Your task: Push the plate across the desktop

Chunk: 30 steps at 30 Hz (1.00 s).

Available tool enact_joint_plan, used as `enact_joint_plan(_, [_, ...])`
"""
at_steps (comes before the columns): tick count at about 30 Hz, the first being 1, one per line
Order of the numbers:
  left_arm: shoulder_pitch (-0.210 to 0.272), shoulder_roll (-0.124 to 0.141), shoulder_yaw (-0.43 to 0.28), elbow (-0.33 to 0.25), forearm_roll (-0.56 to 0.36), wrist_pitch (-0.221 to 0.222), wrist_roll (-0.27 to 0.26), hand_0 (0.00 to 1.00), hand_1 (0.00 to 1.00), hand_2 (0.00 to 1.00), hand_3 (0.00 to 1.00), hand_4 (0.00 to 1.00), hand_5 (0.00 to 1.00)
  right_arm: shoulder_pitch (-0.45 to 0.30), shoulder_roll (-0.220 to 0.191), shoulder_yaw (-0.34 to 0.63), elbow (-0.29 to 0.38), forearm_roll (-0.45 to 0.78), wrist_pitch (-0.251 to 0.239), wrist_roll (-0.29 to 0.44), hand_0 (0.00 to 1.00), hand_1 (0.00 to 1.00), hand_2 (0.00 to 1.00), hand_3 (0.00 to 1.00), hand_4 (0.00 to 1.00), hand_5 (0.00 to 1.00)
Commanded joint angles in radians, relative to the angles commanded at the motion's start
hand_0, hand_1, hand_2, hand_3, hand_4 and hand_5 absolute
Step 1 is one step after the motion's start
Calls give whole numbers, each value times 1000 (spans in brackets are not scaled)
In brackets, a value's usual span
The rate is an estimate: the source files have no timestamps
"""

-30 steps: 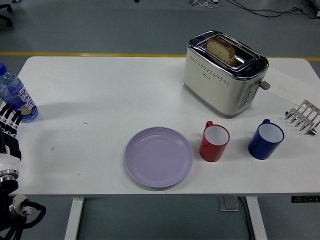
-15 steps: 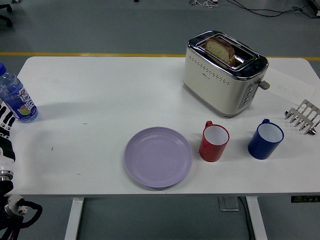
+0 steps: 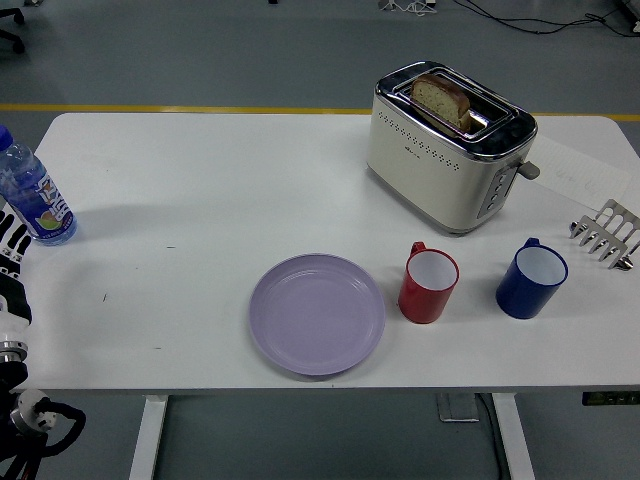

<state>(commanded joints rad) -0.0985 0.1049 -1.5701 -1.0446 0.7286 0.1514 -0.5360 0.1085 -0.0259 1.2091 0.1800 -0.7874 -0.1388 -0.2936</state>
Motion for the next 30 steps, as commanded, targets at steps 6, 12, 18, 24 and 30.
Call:
enact_joint_plan(6, [-11,-5,1,3,6,5,-2,793,779,796,716,502,998,3,0,2,0,-9,0,-1,517,479,582,548,193,331])
enact_joint_plan(12, [-9,-6,6,6,10,9,-1,793,779,796,717,500,998,5,-1,-2,0,-4,-1,0,517,479,582,548,192,331])
enact_joint_plan(18, [-12,-9,3,10,11,19,-7,792,779,795,714,500,998,7,-2,-2,0,-6,0,2,517,480,582,548,192,331])
enact_joint_plan(24, [-11,-10,1,11,10,22,-10,791,779,795,712,501,998,11,-1,-5,0,-1,0,4,517,479,582,548,194,329])
enact_joint_plan(30, [-9,-9,1,12,10,23,-11,791,779,795,710,501,998,11,-1,-7,0,4,-1,5,517,479,582,548,195,331])
